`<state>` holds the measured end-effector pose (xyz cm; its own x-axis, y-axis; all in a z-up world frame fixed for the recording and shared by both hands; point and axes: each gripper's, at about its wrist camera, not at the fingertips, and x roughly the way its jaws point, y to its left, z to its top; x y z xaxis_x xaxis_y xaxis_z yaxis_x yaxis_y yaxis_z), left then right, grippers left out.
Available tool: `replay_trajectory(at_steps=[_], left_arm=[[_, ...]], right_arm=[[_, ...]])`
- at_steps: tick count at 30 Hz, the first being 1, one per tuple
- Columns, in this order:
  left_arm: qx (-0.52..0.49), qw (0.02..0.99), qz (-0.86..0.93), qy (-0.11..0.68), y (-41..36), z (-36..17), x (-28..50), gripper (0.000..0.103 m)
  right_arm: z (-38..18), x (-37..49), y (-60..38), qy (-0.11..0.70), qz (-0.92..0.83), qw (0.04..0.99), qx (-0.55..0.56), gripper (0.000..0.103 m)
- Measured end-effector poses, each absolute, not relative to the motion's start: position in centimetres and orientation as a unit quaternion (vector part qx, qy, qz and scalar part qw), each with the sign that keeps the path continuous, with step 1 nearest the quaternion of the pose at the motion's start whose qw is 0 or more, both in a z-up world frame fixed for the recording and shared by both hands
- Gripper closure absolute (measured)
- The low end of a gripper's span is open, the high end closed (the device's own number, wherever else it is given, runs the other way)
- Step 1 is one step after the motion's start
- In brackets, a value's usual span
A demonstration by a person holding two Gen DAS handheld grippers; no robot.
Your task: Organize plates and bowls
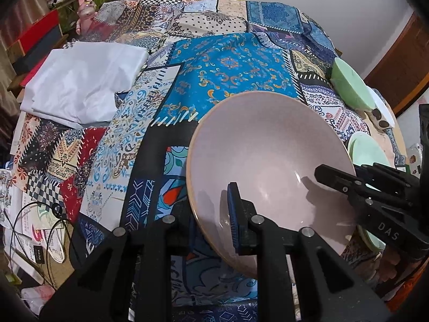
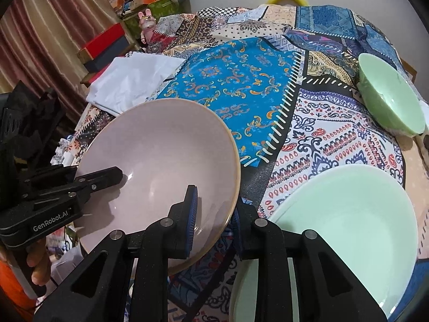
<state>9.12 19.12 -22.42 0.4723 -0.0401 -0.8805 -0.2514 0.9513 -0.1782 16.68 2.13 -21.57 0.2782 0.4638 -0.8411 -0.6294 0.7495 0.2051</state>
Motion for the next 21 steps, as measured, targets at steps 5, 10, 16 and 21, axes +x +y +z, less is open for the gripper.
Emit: replay_trajectory(at_steps=[5, 10, 16, 21], left_arm=[[-0.125, 0.858, 0.079, 0.491, 19.0, -20.5, 8.3, 0.083], [-0.113, 0.867, 0.09, 0.477, 18.6, -18.5, 8.0, 0.082], [-0.096, 0.885, 0.086, 0.446, 16.7, -15.1, 8.0, 0.072], [-0.076, 0.903, 0.075, 0.416, 14.2, -12.2, 8.8, 0.056]], right_arm=[[-20.8, 16.6, 1.2, 0.482, 0.342, 0.803, -0.079, 0.08], [-18.7, 16.5, -0.7, 0.457, 0.341, 0.819, -0.062, 0.08], [-15.8, 16.5, -3.4, 0.422, 0.333, 0.842, -0.05, 0.076], [-13.9, 17.2, -6.5, 0.4, 0.317, 0.859, -0.036, 0.073]])
